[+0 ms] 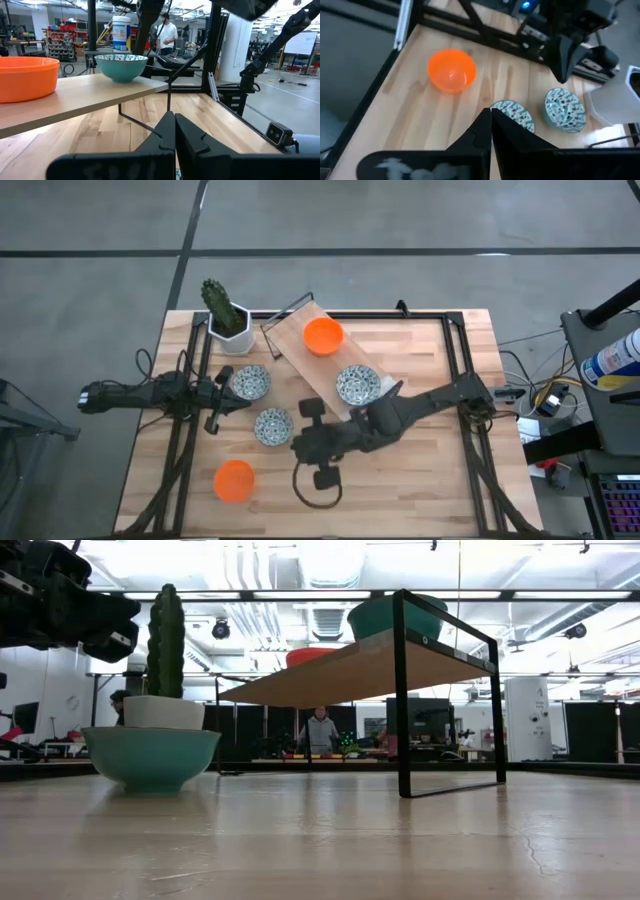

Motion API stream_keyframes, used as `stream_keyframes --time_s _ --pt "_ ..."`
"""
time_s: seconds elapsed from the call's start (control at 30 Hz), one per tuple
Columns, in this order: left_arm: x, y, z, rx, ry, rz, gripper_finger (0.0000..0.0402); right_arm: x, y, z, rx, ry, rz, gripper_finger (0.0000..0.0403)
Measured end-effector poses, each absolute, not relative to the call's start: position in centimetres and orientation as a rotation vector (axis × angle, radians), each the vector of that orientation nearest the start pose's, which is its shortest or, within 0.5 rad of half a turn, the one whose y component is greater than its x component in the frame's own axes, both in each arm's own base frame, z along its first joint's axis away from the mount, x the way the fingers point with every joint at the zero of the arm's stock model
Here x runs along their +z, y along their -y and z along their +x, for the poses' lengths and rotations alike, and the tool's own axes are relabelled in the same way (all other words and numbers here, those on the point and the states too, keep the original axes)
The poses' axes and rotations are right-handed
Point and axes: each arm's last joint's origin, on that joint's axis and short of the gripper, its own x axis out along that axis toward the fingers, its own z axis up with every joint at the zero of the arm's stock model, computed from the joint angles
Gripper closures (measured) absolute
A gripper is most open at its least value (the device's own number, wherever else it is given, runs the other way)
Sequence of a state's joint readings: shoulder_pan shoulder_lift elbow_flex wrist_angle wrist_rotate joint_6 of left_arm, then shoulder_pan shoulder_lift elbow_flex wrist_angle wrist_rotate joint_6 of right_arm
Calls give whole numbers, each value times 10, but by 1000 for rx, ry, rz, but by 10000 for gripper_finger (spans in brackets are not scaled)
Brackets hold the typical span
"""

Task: Pick & Place Mini bowls
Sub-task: Stack the bottom blue patterned bowl on top of the blue patterned bowl on the shelf

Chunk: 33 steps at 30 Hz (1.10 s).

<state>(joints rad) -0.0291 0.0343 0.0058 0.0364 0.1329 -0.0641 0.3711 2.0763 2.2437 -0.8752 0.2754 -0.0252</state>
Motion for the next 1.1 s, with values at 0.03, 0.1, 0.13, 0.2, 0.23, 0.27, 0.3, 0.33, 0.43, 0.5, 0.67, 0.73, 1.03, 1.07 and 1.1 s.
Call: stream_keyframes --time_s 0.03,0.1,0.13,0.2,0.23,0.27,0.3,0.33,0.43,0.5,0.67,0.73,1.03,1.07,1.1 --pt "166 7 99 -162 3 -64 402 369 -160 424 91 -657 -246 394" --pt "166 7 99 -162 3 -64 402 364 -169 423 102 -610 -237 394" --pt "166 7 99 -162 3 -64 402 360 -174 423 115 -583 -243 394" --pt "166 7 99 -162 3 -63 402 356 -184 419 157 -522 -248 394" --pt "166 7 99 -162 2 -63 402 353 -188 415 178 -500 -247 394" --pt "166 7 99 -162 2 -64 402 352 -191 411 193 -467 -244 394" --pt "166 7 99 -162 2 -63 402 352 -194 406 207 -427 -237 394" --pt "166 7 99 -162 2 -63 402 353 -195 399 217 -393 -236 394" --pt "166 7 99 -162 2 -64 402 355 -191 376 214 -301 -234 394" --pt "166 7 99 -162 0 -64 402 356 -182 358 192 -277 -229 394" --pt "166 7 99 -162 -2 -64 402 369 -140 309 138 -197 -146 394" --pt "166 7 99 -162 -4 -64 402 362 -124 291 144 -208 -131 394" --pt "166 7 100 -162 -6 -64 402 343 -74 199 2 -211 -111 394" --pt "166 7 100 -162 -6 -64 402 340 -71 192 -4 -206 -71 394" --pt "166 7 100 -162 -6 -64 402 336 -68 184 -6 -199 -37 394"
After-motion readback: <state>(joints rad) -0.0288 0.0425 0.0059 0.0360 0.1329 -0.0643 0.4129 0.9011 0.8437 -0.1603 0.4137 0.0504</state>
